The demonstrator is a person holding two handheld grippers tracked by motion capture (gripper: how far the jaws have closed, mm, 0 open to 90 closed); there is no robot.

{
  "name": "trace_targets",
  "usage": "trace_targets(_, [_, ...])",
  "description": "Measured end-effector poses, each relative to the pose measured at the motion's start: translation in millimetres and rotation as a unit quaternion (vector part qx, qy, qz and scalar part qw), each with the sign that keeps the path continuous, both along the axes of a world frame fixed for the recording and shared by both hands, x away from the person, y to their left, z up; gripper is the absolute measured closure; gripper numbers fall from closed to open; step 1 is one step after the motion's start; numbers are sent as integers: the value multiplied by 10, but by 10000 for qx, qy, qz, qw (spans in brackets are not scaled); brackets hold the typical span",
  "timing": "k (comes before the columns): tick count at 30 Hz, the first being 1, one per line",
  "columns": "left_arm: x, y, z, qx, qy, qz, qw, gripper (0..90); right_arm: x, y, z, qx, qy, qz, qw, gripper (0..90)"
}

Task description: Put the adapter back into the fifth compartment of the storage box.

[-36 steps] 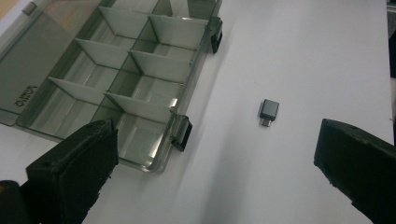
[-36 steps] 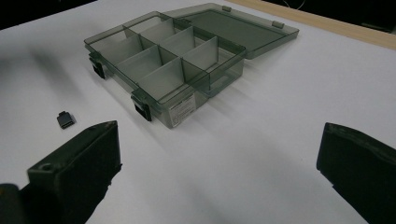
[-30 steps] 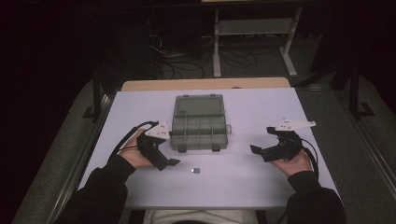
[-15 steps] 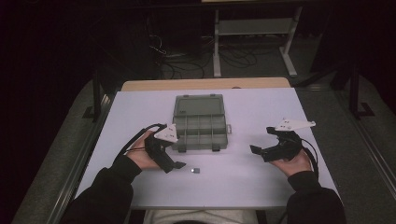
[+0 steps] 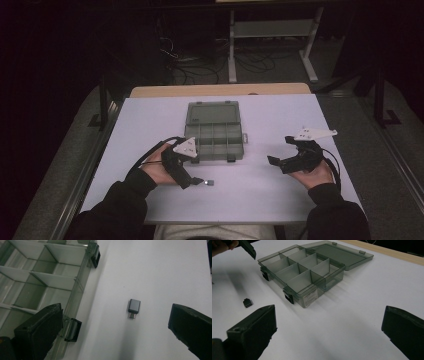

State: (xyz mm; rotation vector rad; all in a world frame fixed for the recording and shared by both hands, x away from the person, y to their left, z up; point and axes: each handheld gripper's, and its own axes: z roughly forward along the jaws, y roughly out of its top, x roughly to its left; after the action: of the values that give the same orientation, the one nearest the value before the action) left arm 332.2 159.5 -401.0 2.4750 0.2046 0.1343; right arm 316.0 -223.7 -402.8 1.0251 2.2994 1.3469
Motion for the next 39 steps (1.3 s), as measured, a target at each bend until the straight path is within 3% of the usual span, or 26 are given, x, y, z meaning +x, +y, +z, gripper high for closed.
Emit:
trace_targets(25, [-101, -259, -258, 480, 17, -396, 9981, 0, 0, 8, 3, -10, -5, 15, 10000, 0])
trace_targets(31, [-100, -264, -266, 453, 22, -477, 9978, 93, -1, 11, 3, -11, -4, 26, 10000, 0])
trace_targets(34, [-94, -254, -265, 401, -79, -579, 9975, 215, 1, 14, 0, -17, -5, 49, 10000, 0])
trace_targets(39, [-82, -253, -279, 349, 56, -649, 9973, 295, 1, 17, -2, -30, 1, 59, 10000, 0])
